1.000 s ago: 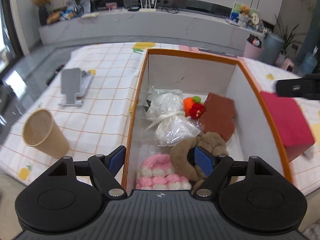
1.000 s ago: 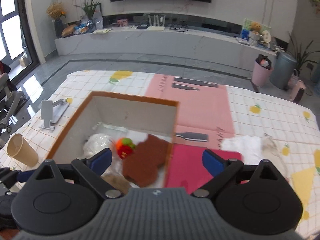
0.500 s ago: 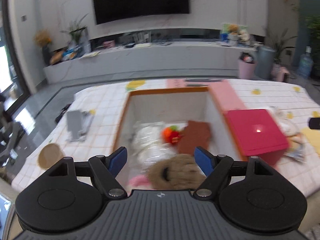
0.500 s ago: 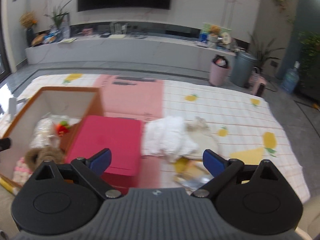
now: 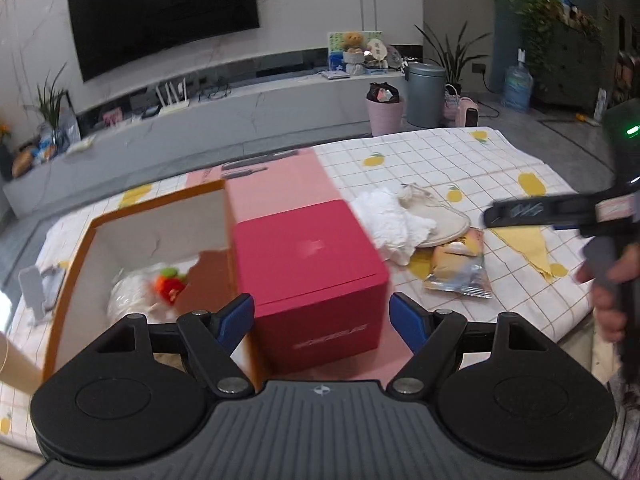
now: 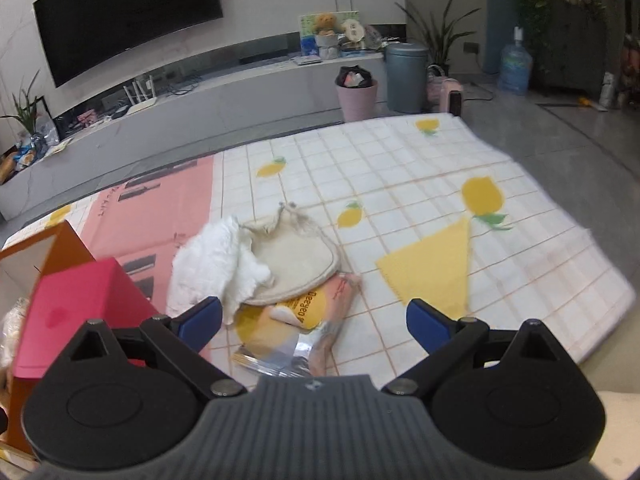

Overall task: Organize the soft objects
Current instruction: 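Move the right tool back toward the yellow snack bag on the table, then grasp the yellow Deegeo snack bag with the right tool and lift it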

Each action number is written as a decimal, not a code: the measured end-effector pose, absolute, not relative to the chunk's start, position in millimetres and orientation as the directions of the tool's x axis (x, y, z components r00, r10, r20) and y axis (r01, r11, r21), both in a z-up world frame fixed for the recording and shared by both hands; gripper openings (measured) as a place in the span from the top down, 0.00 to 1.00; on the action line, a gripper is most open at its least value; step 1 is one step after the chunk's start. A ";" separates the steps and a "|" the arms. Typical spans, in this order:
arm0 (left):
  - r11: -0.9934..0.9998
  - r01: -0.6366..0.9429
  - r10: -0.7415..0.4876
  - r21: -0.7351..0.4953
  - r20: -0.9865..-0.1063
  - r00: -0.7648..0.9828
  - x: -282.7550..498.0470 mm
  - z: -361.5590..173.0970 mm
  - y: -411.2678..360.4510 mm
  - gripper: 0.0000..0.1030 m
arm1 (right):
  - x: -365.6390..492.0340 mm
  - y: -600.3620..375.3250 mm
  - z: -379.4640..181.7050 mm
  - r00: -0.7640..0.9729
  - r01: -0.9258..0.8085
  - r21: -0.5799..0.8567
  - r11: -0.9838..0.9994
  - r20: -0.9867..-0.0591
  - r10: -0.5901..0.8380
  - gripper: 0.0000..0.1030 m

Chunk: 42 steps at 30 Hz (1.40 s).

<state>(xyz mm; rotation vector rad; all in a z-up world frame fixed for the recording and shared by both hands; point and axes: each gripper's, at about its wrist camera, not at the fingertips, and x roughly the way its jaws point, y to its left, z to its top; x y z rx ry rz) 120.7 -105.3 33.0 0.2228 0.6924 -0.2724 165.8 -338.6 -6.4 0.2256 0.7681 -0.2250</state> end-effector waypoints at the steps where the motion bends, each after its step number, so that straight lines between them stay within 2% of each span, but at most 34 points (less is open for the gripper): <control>1: 0.939 0.321 -0.168 0.128 -0.641 0.749 120.4 28.3 -114.3 0.12 | 172.1 -342.1 -17.1 0.676 0.293 0.114 0.949 -0.726 -0.121 0.06; 5: 0.932 0.334 -0.173 0.139 -0.641 0.748 130.5 10.1 -145.0 0.12 | 193.7 -349.7 -46.9 0.611 0.318 0.138 0.938 -0.786 -0.092 0.07; 10: 0.925 0.345 -0.167 0.155 -0.652 0.740 144.9 -6.6 -168.2 0.12 | 203.3 -348.6 -57.8 0.618 0.308 0.223 0.925 -0.786 -0.017 0.07; 13: 0.923 0.347 -0.165 0.166 -0.643 0.748 147.1 -11.4 -172.8 0.11 | 206.4 -355.4 -65.9 0.608 0.406 0.244 0.881 -0.792 -0.061 0.07; 16: 0.923 0.331 -0.140 0.195 -0.633 0.762 149.0 -13.7 -177.9 0.11 | 215.6 -362.8 -77.8 0.586 0.423 0.295 0.857 -0.811 -0.010 0.07; 24: 0.922 0.314 -0.105 0.226 -0.636 0.765 152.7 -13.0 -188.6 0.12 | 234.4 -337.0 -88.2 0.561 0.313 0.182 0.932 -0.827 -0.027 0.07; 26: 0.919 0.306 -0.082 0.250 -0.635 0.768 153.1 -14.1 -189.5 0.11 | 235.9 -333.7 -88.7 0.566 0.291 0.165 0.942 -0.823 -0.031 0.19; 28: 0.917 0.307 -0.079 0.256 -0.637 0.767 153.6 -13.6 -189.8 0.11 | 235.5 -333.6 -88.4 0.564 0.296 0.169 0.940 -0.825 -0.029 0.27; 32: 0.924 0.298 -0.077 0.241 -0.645 0.760 153.2 -10.5 -185.2 0.11 | 232.9 -335.1 -86.1 0.544 0.296 0.159 0.942 -0.839 -0.029 0.35; 37: 0.926 0.306 -0.091 0.220 -0.658 0.748 153.0 -6.6 -179.5 0.11 | 219.9 -333.7 -75.9 0.458 0.281 0.068 0.957 -0.886 -0.072 0.38; 42: 0.942 0.288 -0.102 0.172 -0.669 0.736 153.0 -1.4 -165.8 0.11 | 205.6 -348.4 -77.1 0.415 0.314 0.092 0.945 -0.909 -0.050 0.36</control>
